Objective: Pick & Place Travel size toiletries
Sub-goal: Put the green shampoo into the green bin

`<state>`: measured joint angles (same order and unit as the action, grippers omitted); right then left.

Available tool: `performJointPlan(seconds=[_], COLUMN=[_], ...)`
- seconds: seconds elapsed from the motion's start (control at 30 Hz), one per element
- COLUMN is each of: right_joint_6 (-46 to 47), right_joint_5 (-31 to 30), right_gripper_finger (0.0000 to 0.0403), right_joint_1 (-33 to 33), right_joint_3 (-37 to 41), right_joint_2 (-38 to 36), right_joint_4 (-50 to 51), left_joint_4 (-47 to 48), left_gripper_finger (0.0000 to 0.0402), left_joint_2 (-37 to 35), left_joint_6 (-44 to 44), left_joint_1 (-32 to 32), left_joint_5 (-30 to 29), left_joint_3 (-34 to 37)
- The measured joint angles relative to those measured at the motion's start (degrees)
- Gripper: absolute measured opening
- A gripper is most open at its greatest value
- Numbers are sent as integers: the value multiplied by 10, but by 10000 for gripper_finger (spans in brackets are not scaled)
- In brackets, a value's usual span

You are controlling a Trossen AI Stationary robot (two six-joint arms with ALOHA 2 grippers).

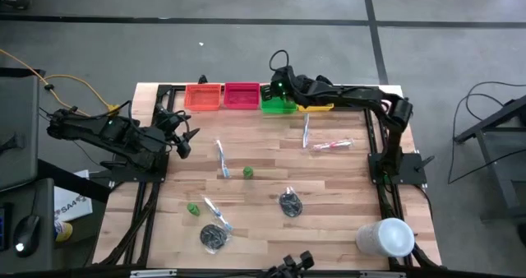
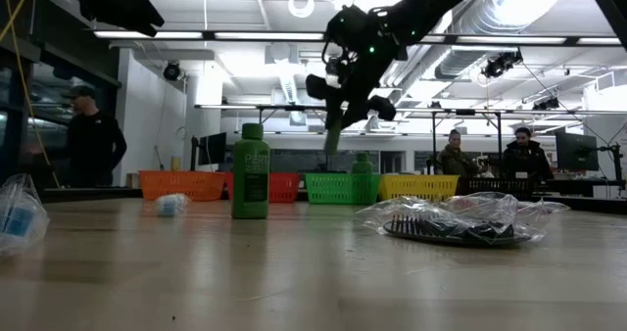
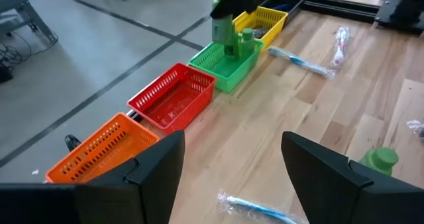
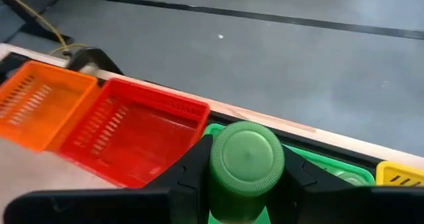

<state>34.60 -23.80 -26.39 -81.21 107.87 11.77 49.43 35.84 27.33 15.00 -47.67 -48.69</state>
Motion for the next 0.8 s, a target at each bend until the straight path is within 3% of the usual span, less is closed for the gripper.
performJointPlan(seconds=[0.5, 0.8], right_joint_6=[22, -35], right_joint_5=[-54, -31], right_gripper_finger=[94, 95], right_joint_1=[-9, -27], right_joint_3=[-1, 0], right_joint_2=[47, 50], right_joint_4=[-8, 21], left_joint_4=[2, 2], left_gripper_finger=[251, 251], left_joint_2=[0, 0], left_joint_6=[1, 1], left_joint_1=[0, 0], left_joint_5=[-1, -1], left_joint_3=[0, 0])
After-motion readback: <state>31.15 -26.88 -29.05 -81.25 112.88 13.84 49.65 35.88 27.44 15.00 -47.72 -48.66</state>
